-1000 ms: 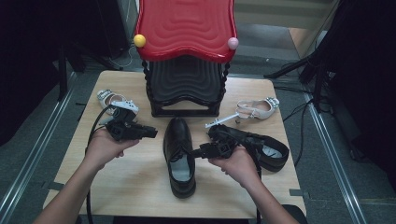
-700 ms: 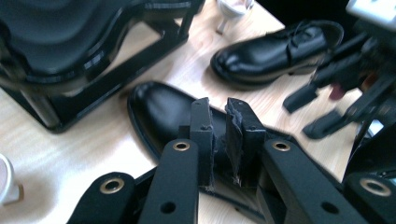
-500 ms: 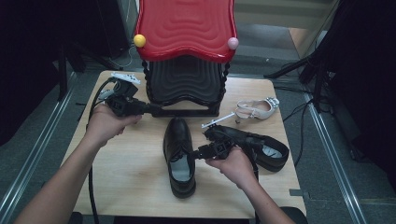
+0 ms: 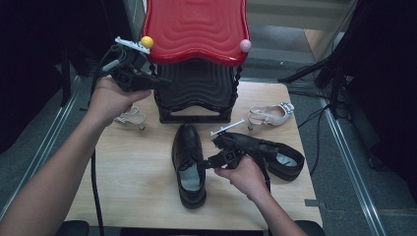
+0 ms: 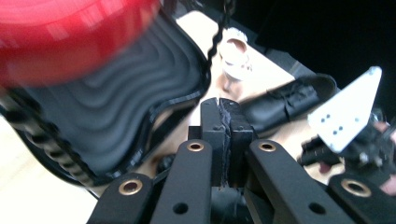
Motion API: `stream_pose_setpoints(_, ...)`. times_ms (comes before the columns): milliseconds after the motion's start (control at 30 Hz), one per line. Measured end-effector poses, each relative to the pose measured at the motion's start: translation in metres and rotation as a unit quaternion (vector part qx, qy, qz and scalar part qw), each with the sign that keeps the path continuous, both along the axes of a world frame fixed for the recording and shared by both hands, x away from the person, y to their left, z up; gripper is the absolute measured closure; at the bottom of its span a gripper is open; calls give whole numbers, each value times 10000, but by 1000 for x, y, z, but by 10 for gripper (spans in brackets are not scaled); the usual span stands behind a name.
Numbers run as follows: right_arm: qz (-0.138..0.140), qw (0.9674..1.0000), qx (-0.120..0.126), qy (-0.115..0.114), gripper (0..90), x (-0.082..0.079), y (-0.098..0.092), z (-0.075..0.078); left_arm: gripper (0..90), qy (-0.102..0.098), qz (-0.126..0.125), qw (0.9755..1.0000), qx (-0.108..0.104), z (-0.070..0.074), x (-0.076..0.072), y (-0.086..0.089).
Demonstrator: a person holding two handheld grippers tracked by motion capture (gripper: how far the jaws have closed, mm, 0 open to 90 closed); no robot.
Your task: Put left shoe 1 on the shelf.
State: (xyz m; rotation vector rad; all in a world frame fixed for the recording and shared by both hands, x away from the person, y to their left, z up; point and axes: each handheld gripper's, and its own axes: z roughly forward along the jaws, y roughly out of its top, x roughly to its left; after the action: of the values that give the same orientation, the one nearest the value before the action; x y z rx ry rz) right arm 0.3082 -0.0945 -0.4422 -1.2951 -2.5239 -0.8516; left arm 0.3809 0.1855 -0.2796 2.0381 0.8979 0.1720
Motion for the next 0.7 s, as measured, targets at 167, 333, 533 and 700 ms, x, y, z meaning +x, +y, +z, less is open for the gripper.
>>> stream_pose_setpoints(167, -30, 10000, 28, 90, 510, -2, 2, -3, 898, -161, 114, 9998, -58, 20, 5, 1)
stream_pose_setpoints(333, -53, 9998, 13, 187, 501, -3, 2, -10, 897, -318, 199, 9993, 48, 40, 10, -2)
stream_pose_setpoints(533, -59, 9996, -76, 258, 500, 0, 5, -15, 896, -322, 410, 9986, 124, 49, 28, -4)
stream_pose_setpoints(700, -4, 9993, -185, 326, 495, 2, 13, -20, 897, -305, 562, 9978, 168, 49, 41, -4)
